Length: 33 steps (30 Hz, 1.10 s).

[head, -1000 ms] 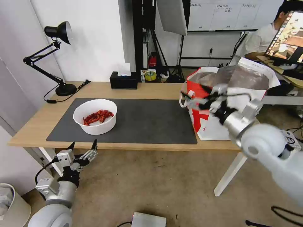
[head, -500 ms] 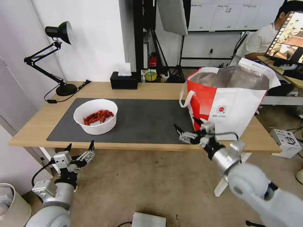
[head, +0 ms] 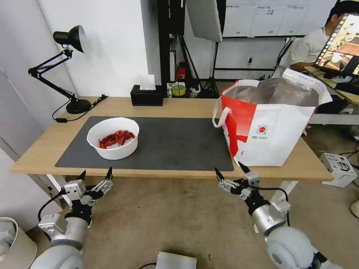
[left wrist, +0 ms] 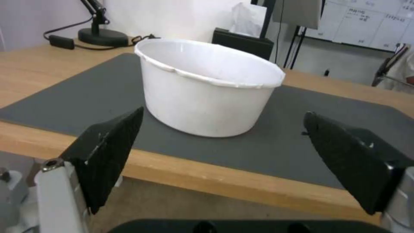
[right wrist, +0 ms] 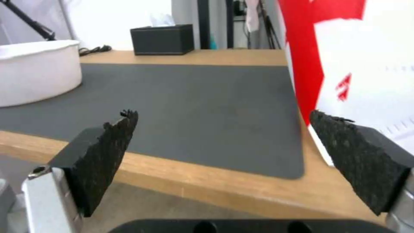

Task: Pick up the trash from the table and place it into the takeout bag.

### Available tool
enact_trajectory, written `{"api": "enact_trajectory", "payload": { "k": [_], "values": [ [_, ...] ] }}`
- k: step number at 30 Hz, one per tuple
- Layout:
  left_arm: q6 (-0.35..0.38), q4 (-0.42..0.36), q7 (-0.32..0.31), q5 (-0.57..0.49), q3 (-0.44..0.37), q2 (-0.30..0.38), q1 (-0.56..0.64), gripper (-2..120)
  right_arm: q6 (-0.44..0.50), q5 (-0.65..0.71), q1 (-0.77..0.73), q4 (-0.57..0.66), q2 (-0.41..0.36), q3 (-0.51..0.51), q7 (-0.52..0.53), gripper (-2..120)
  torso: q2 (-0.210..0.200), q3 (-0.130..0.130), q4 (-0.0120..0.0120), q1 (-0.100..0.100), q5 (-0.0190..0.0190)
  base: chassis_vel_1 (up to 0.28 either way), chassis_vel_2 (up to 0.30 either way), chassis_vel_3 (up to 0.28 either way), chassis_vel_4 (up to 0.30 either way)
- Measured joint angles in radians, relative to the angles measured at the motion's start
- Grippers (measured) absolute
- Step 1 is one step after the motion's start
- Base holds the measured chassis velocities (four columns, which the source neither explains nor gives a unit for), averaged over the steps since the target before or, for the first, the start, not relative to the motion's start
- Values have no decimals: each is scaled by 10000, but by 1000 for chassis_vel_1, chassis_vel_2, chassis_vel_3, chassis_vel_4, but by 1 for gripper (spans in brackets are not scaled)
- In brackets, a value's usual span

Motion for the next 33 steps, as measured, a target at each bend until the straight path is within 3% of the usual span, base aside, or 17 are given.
{"api": "enact_trajectory", "payload": {
  "k": [33],
  "values": [
    [-47,-342,96,75,-165,-114,406,100,132,-907,-621,116,273,92,415,100,0,1,1,0,1,0,0,0,0]
  ]
}}
